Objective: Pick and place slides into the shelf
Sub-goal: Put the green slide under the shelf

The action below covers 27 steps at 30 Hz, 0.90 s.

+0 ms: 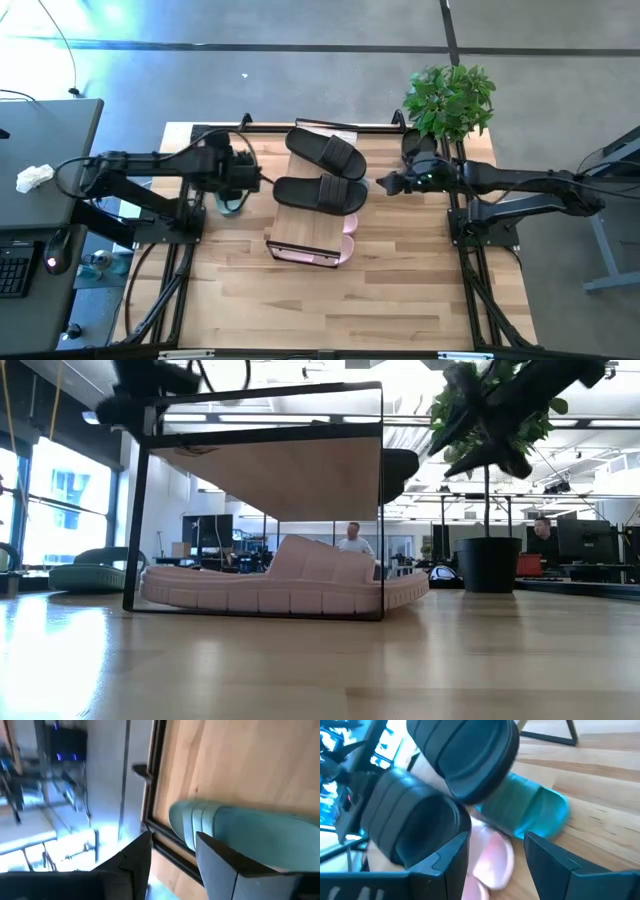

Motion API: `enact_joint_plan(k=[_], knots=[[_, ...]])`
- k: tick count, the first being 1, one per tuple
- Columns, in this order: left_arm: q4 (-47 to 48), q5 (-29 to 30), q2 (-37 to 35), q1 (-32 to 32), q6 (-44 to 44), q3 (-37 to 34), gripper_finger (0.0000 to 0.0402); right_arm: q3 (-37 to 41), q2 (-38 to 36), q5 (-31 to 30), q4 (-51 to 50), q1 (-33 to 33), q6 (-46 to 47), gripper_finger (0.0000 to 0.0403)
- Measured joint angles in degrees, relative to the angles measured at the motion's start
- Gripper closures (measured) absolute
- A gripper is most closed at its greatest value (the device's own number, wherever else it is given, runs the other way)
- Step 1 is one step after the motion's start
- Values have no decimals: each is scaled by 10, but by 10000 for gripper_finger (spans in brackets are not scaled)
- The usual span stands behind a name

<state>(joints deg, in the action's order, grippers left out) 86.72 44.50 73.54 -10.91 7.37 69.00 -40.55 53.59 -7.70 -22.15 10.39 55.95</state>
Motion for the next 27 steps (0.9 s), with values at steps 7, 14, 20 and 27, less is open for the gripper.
enact_joint_plan(k=[7, 14, 20, 27], knots=[[-51, -41, 9, -56, 22, -54, 264, 7, -79, -57, -123, -39, -6, 224], [-121, -52, 12, -93, 22, -87, 264, 20, -116, 9, -110, -46, -60, 224], [-128, -99, 12, -122, 52, -107, 264, 20, -116, 13, -110, -46, -100, 224], [-144, -94, 12, -127, 53, -142, 263, 21, -116, 20, -110, -46, -135, 224]])
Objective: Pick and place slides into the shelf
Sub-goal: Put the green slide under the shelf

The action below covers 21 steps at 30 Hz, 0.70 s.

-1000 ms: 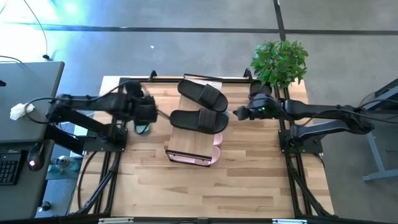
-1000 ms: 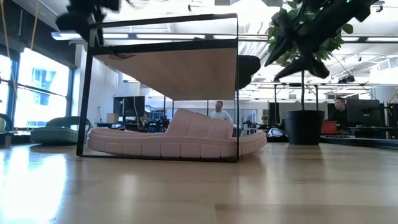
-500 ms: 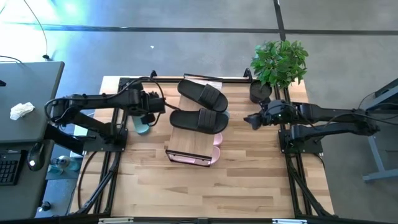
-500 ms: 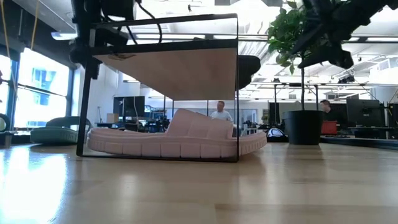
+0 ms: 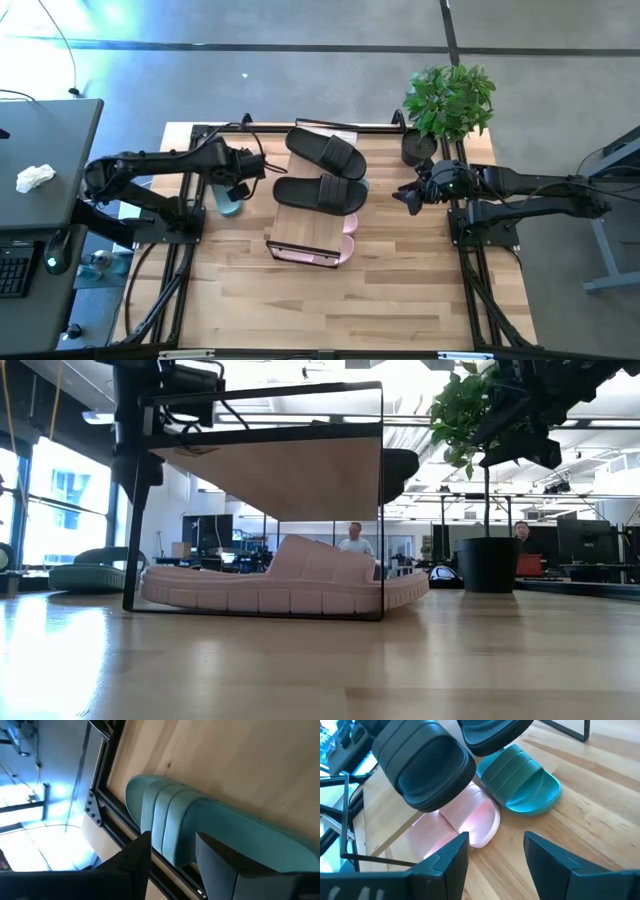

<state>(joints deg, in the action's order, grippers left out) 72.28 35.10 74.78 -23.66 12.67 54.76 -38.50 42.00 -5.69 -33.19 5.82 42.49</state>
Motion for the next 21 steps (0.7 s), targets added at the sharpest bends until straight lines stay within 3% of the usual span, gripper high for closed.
enact_joint_plan(k=[21], knots=[[-66, 26, 0, 0, -2, -99, 263, 0, 0, 60, -6, 0, -25, 224]])
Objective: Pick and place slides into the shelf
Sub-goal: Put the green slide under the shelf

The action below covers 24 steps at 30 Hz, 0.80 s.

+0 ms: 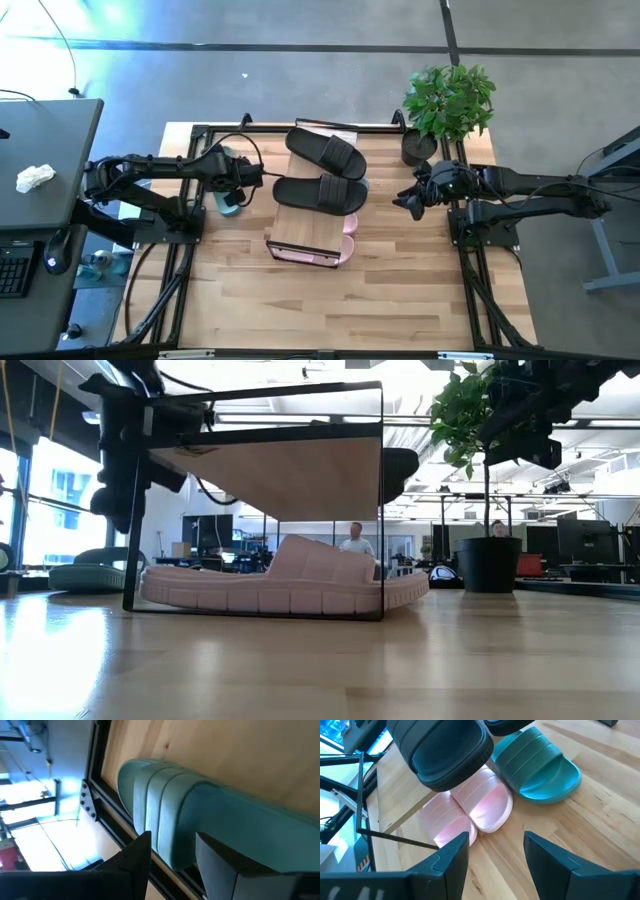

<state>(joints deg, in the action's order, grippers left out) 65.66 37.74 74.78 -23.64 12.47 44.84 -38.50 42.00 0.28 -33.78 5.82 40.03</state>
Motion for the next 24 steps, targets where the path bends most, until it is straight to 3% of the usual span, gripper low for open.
enact_joint_plan(k=[10, 19, 24], knots=[[-33, 59, 0, 0, 39, -45, 263, 0, 0, 24, 0, 0, 20, 224], [-74, 47, 0, 0, 44, -97, 263, 0, 0, 43, 1, 0, 35, 224], [-79, 77, 0, 0, 43, -111, 263, 0, 0, 43, 1, 0, 36, 224]])
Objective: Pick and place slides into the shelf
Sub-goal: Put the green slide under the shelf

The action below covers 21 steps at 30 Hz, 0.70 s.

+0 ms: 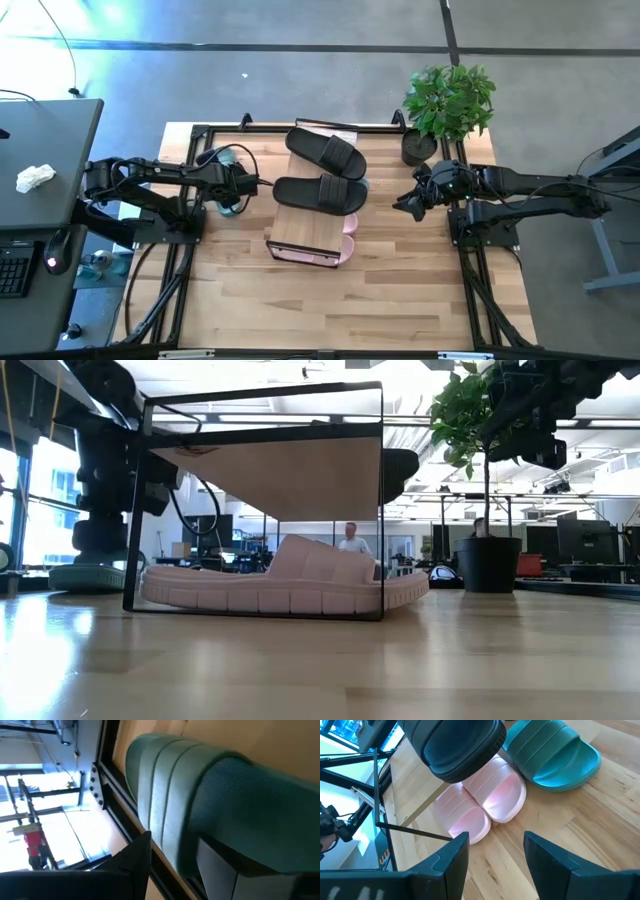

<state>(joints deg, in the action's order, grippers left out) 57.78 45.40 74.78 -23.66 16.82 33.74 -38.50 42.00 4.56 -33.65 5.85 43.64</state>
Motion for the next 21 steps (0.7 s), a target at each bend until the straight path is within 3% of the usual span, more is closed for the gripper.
enact_joint_plan(k=[8, 21], knots=[[-39, 20, 0, -5, 0, -25, 263, 0, 0, 0, 0, 0, 4, 224], [-83, -10, 0, -118, -36, -36, 263, 0, 0, -4, 0, 0, 5, 224]])
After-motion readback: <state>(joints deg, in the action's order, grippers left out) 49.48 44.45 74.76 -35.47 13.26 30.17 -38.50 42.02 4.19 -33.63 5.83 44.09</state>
